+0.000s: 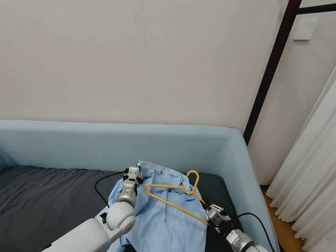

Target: Pick up the clothes from the sofa and hang them on the clothes hanger.

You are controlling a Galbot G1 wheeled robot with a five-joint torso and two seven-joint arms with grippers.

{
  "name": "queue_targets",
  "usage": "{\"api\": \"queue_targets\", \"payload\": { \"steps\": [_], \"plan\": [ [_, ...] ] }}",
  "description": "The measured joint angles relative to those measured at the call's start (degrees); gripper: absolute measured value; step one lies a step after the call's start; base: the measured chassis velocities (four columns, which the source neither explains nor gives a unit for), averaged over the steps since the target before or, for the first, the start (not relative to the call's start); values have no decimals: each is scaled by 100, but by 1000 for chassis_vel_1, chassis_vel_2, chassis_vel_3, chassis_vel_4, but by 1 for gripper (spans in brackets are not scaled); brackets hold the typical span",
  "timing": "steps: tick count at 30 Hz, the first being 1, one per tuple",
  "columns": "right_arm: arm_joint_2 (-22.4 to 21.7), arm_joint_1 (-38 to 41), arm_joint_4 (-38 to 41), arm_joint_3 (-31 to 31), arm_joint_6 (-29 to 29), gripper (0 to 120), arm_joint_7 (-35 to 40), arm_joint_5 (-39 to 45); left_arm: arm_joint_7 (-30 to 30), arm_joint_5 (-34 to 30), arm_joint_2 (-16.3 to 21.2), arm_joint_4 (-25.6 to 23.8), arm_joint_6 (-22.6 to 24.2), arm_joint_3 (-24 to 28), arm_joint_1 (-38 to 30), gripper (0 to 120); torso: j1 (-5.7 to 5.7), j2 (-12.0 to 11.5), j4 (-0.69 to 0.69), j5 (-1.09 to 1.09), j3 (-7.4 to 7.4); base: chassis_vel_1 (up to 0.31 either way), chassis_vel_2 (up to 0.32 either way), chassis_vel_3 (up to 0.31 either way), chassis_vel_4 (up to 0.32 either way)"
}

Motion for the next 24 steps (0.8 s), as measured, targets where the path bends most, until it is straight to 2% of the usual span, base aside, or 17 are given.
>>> {"api": "queue_targets", "payload": {
  "steps": [8, 15, 19, 24],
  "plan": [
    [341, 373, -389, -208, -241, 5, 87, 144, -105, -69, 57, -244, 109, 83, -12, 0, 0, 0, -1, 0, 0, 0, 0, 0, 0],
    [716, 897, -762, -581, -754, 5, 374, -3, -248, -164, -124, -284, 279, 351, -190, 0, 0, 0, -1, 0, 0, 0, 0, 0, 0],
    [925, 1407, -999, -838, -834, 5, 573, -290, -356, -259, -325, -218, 363, 499, -331, 0, 0, -1, 0, 0, 1, 0, 0, 0, 0],
    [988, 1518, -1034, -920, -683, 5, 619, -886, -480, -256, -502, -259, 466, 521, -348, 0, 0, -1, -1, 0, 1, 0, 0, 0, 0]
  ]
}}
